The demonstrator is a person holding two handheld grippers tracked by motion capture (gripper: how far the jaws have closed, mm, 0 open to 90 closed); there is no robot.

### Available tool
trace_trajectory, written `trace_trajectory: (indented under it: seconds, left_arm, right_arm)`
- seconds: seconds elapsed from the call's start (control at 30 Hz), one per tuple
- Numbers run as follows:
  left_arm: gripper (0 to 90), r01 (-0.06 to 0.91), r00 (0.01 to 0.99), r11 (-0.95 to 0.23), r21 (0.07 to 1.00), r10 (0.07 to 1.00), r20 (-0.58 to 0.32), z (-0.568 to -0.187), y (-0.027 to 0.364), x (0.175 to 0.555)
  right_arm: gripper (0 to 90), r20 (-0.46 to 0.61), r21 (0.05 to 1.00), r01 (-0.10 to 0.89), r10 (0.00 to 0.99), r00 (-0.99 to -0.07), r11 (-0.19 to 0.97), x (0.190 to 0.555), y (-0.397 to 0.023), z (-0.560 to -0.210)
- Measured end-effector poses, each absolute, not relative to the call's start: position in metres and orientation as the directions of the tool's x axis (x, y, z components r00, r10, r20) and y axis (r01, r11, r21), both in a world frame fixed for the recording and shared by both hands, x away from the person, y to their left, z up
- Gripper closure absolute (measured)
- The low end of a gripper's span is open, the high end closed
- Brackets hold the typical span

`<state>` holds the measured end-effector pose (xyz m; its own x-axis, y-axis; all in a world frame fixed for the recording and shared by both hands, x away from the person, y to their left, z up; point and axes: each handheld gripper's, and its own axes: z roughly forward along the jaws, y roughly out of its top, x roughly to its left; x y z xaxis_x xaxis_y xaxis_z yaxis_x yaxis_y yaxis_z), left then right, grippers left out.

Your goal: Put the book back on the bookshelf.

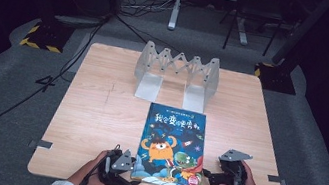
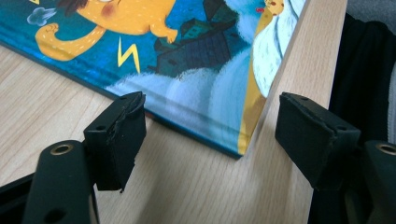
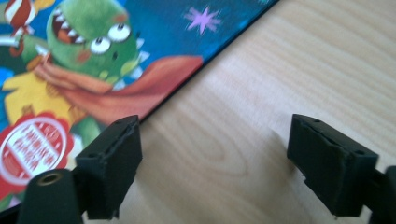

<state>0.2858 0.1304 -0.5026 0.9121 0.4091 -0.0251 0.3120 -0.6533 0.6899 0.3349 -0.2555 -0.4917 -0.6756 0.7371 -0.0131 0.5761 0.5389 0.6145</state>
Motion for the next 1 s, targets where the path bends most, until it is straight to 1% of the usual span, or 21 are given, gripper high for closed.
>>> trace_trajectory:
  seconds: [0.13,0.17,0.2,0.3,0.4,0.5,0.6,0.67,0.73,0.8,0.87,0.9,1.0]
  left_arm:
    - [20.9,0.348,0.885,-0.633,0.691,0.465,-0.020,-0.504,0.150,0.292]
    - [17.3,0.348,0.885,-0.633,0.691,0.465,-0.020,-0.504,0.150,0.292]
    - [15.6,0.354,0.880,-0.632,0.690,0.474,-0.017,-0.505,0.157,0.294]
    - [15.9,0.371,0.867,-0.620,0.691,0.499,-0.017,-0.505,0.160,0.296]
    - [15.8,0.362,0.874,-0.626,0.691,0.486,-0.017,-0.505,0.165,0.298]
    - [15.8,0.384,0.855,-0.612,0.691,0.518,-0.017,-0.505,0.169,0.302]
    - [15.4,0.400,0.841,-0.605,0.688,0.541,-0.014,-0.505,0.162,0.305]
    - [15.4,0.401,0.840,-0.602,0.690,0.543,-0.014,-0.505,0.154,0.304]
    - [16.2,0.386,0.852,-0.609,0.693,0.524,-0.014,-0.505,0.148,0.301]
    - [16.2,0.383,0.854,-0.612,0.692,0.520,-0.013,-0.505,0.145,0.300]
    - [16.2,0.385,0.853,-0.611,0.692,0.521,-0.015,-0.505,0.144,0.298]
    - [16.2,0.381,0.856,-0.613,0.692,0.517,-0.013,-0.505,0.142,0.297]
    - [16.2,0.370,0.867,-0.621,0.691,0.499,-0.015,-0.505,0.132,0.293]
  right_arm:
    - [15.6,-0.011,0.578,0.573,0.707,-0.707,0.581,0.327,-0.256,-0.489]
    - [15.6,-0.011,0.578,0.573,0.707,-0.707,0.581,0.327,-0.256,-0.489]
    - [17.0,-0.010,0.561,0.567,0.689,-0.724,0.604,0.323,-0.255,-0.487]
    - [19.1,-0.008,0.548,0.561,0.675,-0.738,0.621,0.318,-0.254,-0.486]
    - [21.6,-0.007,0.520,0.553,0.651,-0.759,0.651,0.309,-0.253,-0.483]
    - [22.2,-0.007,0.499,0.553,0.641,-0.768,0.667,0.302,-0.252,-0.482]
    - [22.7,-0.006,0.462,0.554,0.627,-0.779,0.692,0.297,-0.247,-0.479]
    - [27.4,-0.007,0.421,0.547,0.606,-0.796,0.723,0.295,-0.243,-0.476]
    - [29.6,-0.008,0.385,0.539,0.587,-0.809,0.749,0.294,-0.238,-0.474]
    - [38.8,-0.007,0.354,0.534,0.573,-0.819,0.768,0.295,-0.236,-0.471]
    - [40.0,-0.001,0.338,0.536,0.570,-0.822,0.774,0.295,-0.235,-0.469]
    - [40.8,-0.012,0.287,0.511,0.536,-0.844,0.810,0.293,-0.233,-0.468]
    - [45.7,-0.011,0.247,0.499,0.518,-0.856,0.831,0.293,-0.229,-0.466]
